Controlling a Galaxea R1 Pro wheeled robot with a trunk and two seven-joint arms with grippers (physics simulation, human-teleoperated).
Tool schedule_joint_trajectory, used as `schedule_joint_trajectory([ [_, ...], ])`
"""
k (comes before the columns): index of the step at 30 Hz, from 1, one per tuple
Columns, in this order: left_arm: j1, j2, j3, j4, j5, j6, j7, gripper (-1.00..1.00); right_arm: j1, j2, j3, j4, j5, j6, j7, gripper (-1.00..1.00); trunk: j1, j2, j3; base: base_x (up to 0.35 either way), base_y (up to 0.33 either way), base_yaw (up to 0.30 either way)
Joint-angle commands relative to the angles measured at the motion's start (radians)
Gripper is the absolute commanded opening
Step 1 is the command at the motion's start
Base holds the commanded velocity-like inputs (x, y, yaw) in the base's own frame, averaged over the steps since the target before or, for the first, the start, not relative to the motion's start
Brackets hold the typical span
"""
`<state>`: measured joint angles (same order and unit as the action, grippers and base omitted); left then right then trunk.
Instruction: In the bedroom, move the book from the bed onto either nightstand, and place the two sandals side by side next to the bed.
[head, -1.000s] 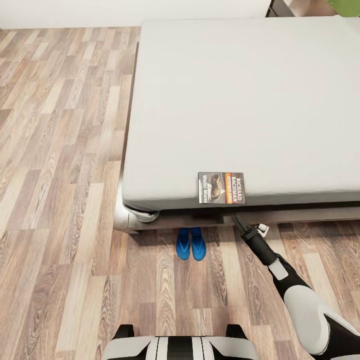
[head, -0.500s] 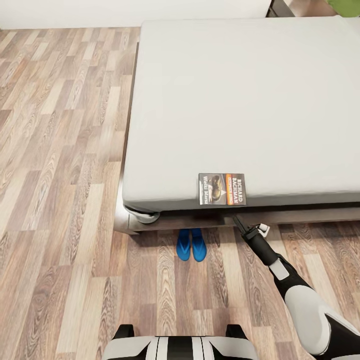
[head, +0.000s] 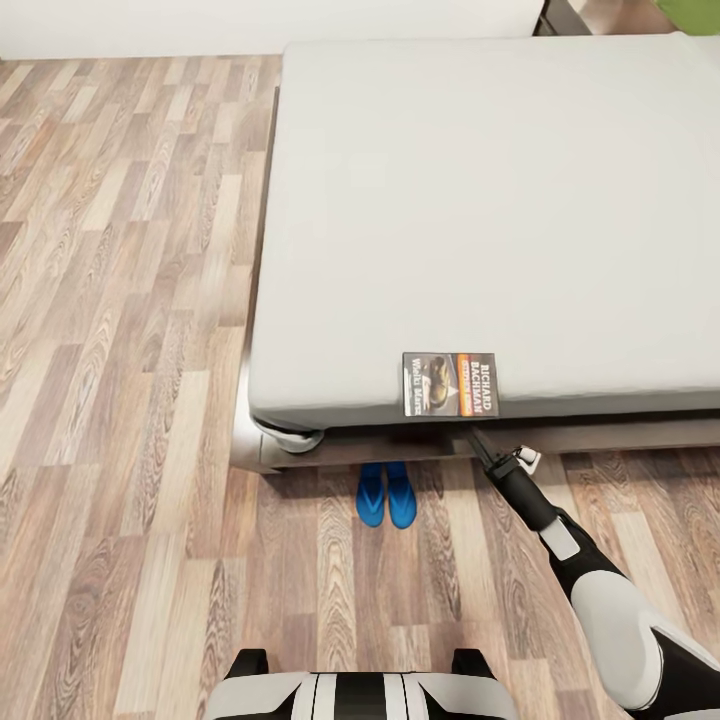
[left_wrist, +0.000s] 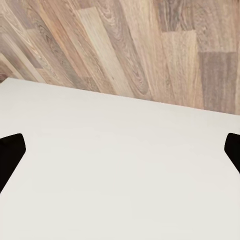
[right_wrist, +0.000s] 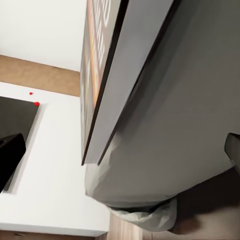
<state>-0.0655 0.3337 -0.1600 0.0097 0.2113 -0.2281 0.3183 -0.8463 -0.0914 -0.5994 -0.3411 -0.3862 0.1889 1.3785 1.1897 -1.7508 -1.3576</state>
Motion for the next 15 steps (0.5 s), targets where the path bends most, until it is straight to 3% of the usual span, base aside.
schedule_joint_trajectory([
  [1,0.0,0.0,-0.009,0.001,0.009,-0.004,0.001,1.0,0.0,0.0,-0.002,0.001,-0.002,0.011,0.004,1.0,0.0,0.0,0.0,0.098,0.069,0.0],
  [15,0.0,0.0,-0.009,0.001,0.009,-0.004,0.002,1.0,0.0,-0.003,-0.002,0.0,-0.002,0.011,0.004,1.0,0.0,0.0,0.0,0.032,0.022,0.0],
])
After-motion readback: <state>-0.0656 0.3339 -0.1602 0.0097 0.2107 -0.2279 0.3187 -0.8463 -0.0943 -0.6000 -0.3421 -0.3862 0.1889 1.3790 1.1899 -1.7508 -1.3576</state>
